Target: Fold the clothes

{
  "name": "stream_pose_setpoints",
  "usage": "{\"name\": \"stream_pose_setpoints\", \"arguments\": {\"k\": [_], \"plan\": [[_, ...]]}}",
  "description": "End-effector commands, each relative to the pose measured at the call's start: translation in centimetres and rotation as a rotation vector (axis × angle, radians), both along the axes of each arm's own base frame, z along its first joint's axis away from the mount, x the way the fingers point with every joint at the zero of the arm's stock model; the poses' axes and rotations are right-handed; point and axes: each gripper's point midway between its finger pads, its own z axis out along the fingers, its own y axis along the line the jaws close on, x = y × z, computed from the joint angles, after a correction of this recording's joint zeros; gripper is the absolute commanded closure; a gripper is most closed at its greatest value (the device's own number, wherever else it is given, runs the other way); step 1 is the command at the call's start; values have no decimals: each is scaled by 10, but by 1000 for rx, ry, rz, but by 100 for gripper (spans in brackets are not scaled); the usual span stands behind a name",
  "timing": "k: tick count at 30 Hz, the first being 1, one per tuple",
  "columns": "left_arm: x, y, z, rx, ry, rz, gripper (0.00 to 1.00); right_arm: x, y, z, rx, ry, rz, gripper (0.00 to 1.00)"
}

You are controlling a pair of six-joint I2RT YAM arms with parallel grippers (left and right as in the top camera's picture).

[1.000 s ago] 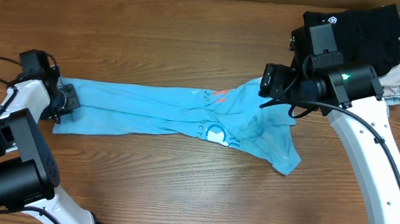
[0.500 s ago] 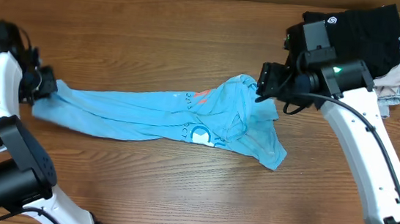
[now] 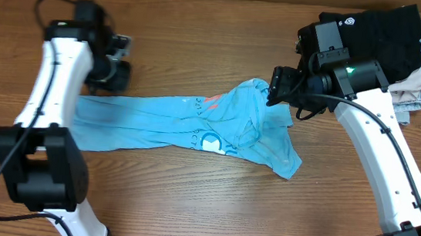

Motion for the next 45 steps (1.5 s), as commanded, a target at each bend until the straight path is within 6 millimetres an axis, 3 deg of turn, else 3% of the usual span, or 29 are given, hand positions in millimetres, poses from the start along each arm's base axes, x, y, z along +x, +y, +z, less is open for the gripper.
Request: {"name": "stream_pose_setpoints", "arguments": {"k": [1, 4, 8, 15, 16, 17, 26, 29, 40, 45], "plan": [[9, 14, 6, 78, -33, 159, 83, 1, 0, 2, -1, -11, 1, 22], [9, 33, 6, 94, -35, 219, 46, 1, 0, 2, -1, -11, 1, 21], [5, 68, 6, 99, -33, 305, 15, 2, 1, 2, 0, -17, 4, 20], [-2, 126, -2, 69, -34, 436, 13, 9, 3, 5, 11, -48, 4, 17], [-4, 130, -6, 71, -23, 435, 11, 9, 3, 6, 11, -50, 3, 17], [-7, 135, -12, 72, -4, 440, 0, 10, 4, 6, 12, -51, 4, 17], [-33, 159, -85, 53, 213, 502, 0, 8, 3, 5, -8, -55, 49, 16], [-46, 165, -100, 38, 278, 542, 0, 9, 3, 5, -7, -56, 49, 16], [-73, 186, -100, 14, 343, 667, 18, 16, 4, 8, -5, -89, 46, 14], [-81, 183, -98, 15, 380, 667, 44, 22, 3, 11, -18, -117, 49, 12]]}}
